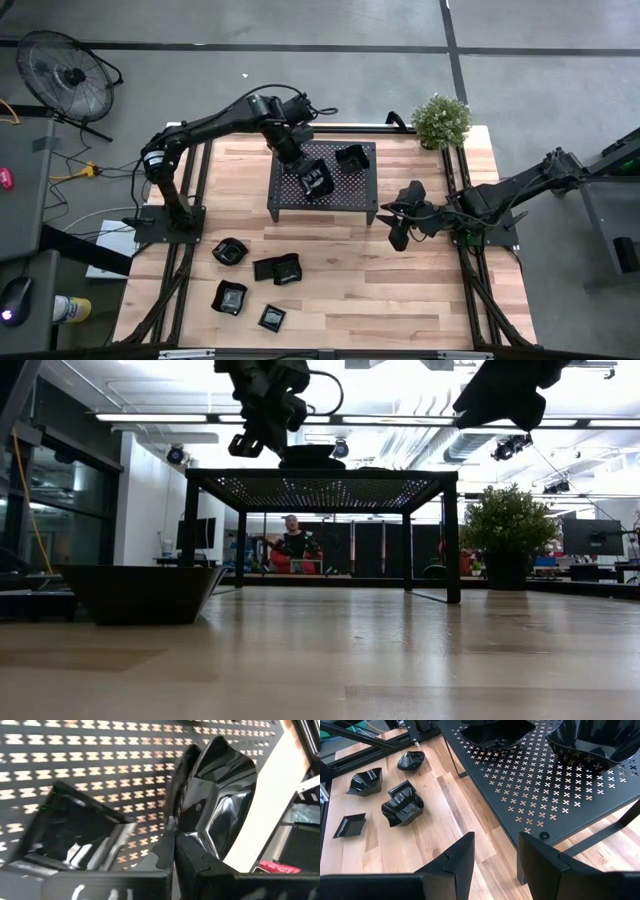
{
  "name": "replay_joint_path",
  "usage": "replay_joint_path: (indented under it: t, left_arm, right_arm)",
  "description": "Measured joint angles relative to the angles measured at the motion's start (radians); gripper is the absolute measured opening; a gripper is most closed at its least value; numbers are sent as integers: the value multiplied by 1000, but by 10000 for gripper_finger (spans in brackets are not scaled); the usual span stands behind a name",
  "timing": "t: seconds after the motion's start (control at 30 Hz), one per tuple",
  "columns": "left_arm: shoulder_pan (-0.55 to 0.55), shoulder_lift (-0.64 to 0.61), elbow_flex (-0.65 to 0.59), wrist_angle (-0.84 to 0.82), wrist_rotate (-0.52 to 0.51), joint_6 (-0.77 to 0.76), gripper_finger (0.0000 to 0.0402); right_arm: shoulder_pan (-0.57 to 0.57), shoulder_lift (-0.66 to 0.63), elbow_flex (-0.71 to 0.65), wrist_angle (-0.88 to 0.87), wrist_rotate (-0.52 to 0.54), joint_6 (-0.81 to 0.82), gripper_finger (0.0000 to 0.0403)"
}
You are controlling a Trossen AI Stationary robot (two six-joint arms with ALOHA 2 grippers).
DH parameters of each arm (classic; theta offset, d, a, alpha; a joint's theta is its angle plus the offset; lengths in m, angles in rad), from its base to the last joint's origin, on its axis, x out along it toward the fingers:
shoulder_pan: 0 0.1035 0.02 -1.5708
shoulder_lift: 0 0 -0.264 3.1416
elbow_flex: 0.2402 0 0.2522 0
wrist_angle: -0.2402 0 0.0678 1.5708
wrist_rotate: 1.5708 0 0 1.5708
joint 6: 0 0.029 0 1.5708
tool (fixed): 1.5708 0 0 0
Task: Pick & Place Mini shaped plates
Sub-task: Stack the black leaf-shaped plate on top of the black leaf-shaped plates on the shelf
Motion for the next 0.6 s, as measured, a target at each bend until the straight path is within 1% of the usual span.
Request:
replay_joint_path:
  t: [0.3, 0.43, 0.6]
  left_arm:
    - [-20, 30, 0, 23, -1, -1, 0]
    - [-20, 33, -1, 31, -30, -1, 0]
    - [-18, 32, -1, 17, -31, 0, 0]
  right_arm:
    - [0, 0, 0, 0, 3, 0, 142]
    - [0, 0, 0, 0, 3, 3, 142]
    - [0, 0, 0, 0, 2, 4, 142]
